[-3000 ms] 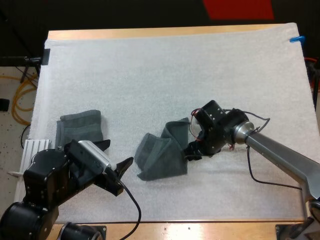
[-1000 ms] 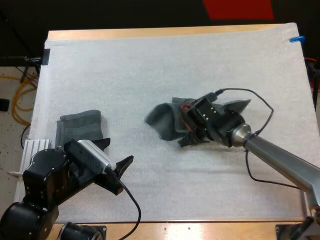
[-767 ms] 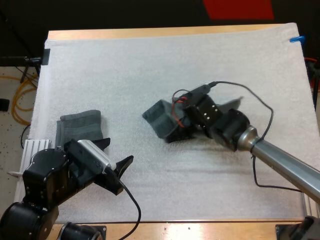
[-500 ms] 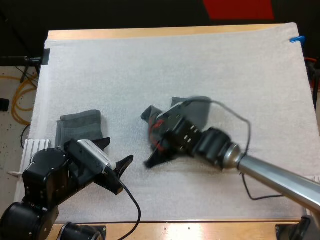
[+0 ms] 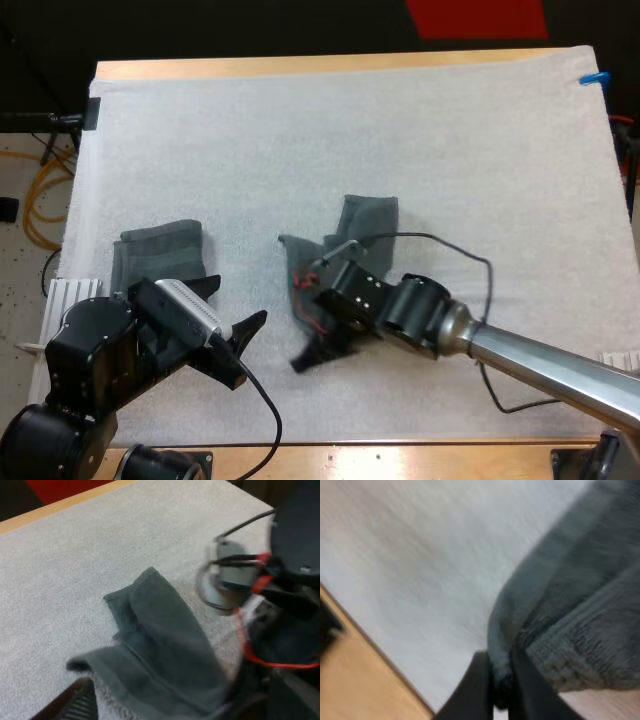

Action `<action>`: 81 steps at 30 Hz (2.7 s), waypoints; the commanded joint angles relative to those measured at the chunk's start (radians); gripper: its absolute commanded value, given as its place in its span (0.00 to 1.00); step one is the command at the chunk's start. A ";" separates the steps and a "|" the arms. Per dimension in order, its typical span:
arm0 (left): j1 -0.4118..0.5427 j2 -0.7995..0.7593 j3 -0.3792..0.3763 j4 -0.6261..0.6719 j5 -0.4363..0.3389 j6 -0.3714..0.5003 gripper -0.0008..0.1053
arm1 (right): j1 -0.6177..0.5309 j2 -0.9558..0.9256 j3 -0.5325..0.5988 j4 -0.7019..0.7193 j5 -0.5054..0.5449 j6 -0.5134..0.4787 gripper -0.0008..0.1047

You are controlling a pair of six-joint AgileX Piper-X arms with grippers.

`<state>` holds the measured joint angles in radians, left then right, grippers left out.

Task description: Pick towel from pile fold and stack

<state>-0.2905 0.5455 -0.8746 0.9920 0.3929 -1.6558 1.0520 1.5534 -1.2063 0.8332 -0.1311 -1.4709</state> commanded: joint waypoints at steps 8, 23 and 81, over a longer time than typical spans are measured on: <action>-0.003 0.012 0.000 -0.009 -0.001 0.052 0.64 | -0.014 -0.130 0.093 0.335 0.258 -0.094 0.01; -0.159 0.343 0.000 0.005 0.001 0.068 0.64 | -0.013 -0.381 0.538 0.215 0.381 0.256 0.01; -0.155 0.509 -0.359 0.062 0.079 -0.053 0.01 | -0.192 -0.476 0.284 0.199 0.418 0.000 0.01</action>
<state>-0.4454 1.0548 -1.2330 1.0461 0.4515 -1.6958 0.8643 1.0860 -0.9108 1.0242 0.3263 -1.4488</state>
